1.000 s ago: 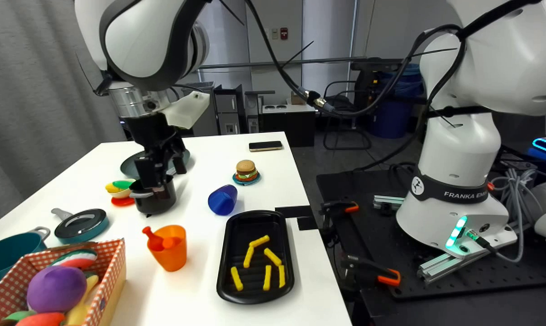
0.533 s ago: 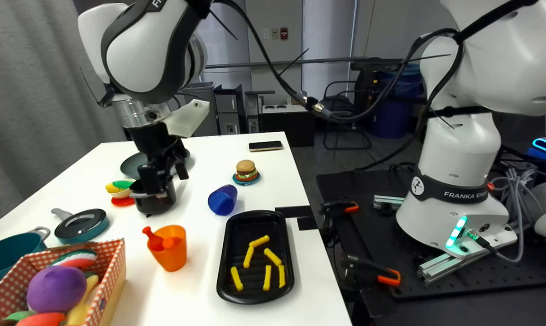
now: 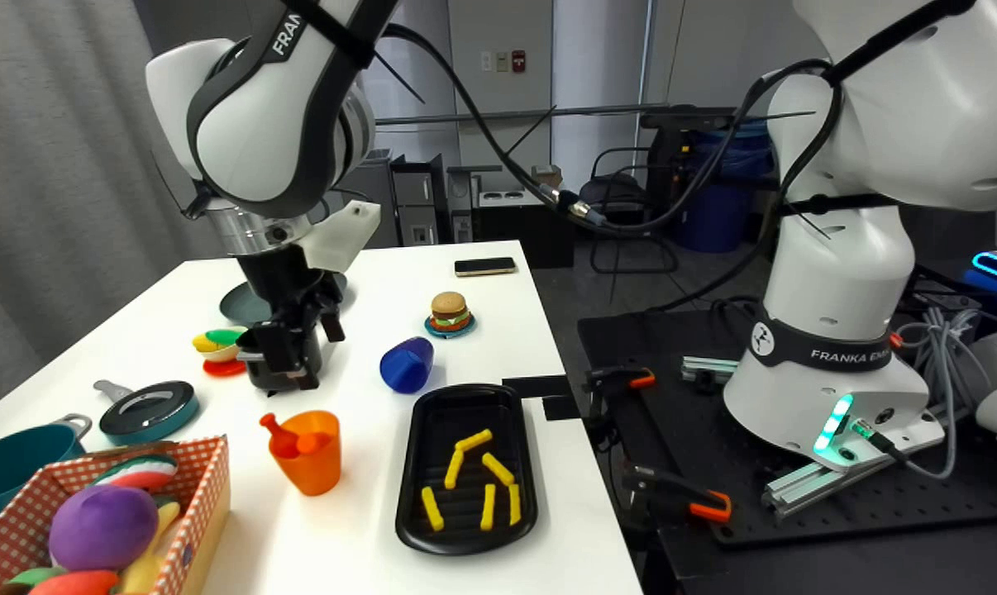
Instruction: Pour the contents of the orange cup onto the tray
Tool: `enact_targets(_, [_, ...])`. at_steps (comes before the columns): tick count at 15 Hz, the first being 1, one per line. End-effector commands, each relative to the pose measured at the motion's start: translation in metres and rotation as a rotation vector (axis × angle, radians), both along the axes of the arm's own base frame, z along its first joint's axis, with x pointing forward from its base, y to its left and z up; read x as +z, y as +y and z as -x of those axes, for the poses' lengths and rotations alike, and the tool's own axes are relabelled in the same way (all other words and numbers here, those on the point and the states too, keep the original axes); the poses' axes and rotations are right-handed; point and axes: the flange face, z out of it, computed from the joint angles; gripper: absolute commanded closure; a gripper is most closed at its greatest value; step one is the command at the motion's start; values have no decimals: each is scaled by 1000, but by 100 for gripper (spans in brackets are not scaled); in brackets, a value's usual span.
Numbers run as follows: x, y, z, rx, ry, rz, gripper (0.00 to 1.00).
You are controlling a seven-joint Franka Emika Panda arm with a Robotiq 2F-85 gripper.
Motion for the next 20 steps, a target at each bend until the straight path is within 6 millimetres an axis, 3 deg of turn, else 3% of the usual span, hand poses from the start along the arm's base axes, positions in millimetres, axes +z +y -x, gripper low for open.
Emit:
enact_targets(1, [-11, -5, -10, -7, -20, -7, 0])
enact_targets(8, [-26, 1, -20, -4, -32, -11, 0])
enact_targets(20, [-56, -10, -19, -12, -16, -16, 0])
